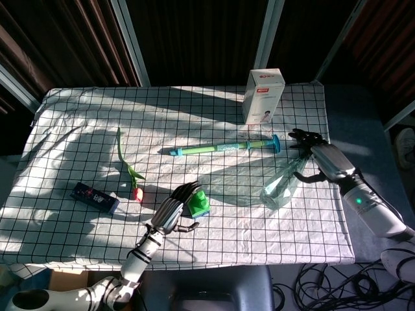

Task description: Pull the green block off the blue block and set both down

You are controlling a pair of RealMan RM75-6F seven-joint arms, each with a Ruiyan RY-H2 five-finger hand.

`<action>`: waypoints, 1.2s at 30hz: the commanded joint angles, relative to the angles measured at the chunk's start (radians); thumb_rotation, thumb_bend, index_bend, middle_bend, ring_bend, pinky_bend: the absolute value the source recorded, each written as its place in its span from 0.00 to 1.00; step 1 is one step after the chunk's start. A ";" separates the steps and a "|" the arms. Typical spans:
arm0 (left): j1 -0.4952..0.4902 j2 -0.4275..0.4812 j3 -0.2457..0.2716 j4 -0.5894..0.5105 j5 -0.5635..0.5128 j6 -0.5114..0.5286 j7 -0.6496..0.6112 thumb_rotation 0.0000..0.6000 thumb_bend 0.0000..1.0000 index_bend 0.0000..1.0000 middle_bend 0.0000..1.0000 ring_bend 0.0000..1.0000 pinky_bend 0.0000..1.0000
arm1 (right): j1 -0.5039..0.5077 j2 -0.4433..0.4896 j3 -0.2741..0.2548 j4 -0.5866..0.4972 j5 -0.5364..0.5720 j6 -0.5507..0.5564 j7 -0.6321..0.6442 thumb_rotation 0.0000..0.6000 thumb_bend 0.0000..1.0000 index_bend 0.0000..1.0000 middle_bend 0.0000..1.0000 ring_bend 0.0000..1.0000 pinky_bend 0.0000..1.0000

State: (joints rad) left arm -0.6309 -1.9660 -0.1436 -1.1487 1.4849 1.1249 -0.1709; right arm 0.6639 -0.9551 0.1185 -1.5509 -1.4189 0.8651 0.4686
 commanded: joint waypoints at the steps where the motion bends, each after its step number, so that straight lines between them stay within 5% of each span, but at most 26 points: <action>1: -0.014 -0.030 -0.020 0.018 -0.012 0.003 0.012 1.00 0.26 0.00 0.02 0.07 0.16 | 0.000 0.003 0.002 0.007 0.006 -0.009 0.001 1.00 0.23 0.00 0.01 0.00 0.00; 8: -0.034 -0.082 -0.041 0.057 -0.024 0.014 0.037 1.00 0.27 0.08 0.19 0.25 0.32 | -0.006 0.012 0.002 0.012 -0.003 -0.012 0.017 1.00 0.23 0.00 0.01 0.00 0.00; 16: -0.056 -0.126 -0.059 0.120 -0.045 0.001 0.065 1.00 0.27 0.20 0.23 0.29 0.38 | -0.016 0.027 -0.002 0.017 -0.018 -0.010 0.043 1.00 0.23 0.00 0.01 0.00 0.00; 25: -0.059 -0.127 -0.061 0.122 -0.055 0.000 0.059 1.00 0.35 0.41 0.41 0.48 0.57 | -0.029 0.044 -0.005 0.018 -0.037 0.004 0.065 1.00 0.23 0.00 0.01 0.00 0.00; 29: -0.054 -0.118 -0.059 0.110 -0.071 -0.011 0.082 1.00 0.48 0.47 0.50 0.58 0.67 | -0.034 0.048 -0.007 0.015 -0.044 0.009 0.071 1.00 0.23 0.00 0.01 0.00 0.00; 36: -0.020 -0.042 -0.076 -0.018 -0.090 0.024 0.079 1.00 0.93 0.56 0.61 0.71 0.81 | -0.039 0.046 -0.007 0.009 -0.056 0.023 0.069 1.00 0.23 0.00 0.01 0.00 0.00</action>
State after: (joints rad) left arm -0.6659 -2.0402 -0.2089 -1.1203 1.4026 1.1310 -0.0794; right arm 0.6257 -0.9078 0.1102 -1.5412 -1.4728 0.8848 0.5377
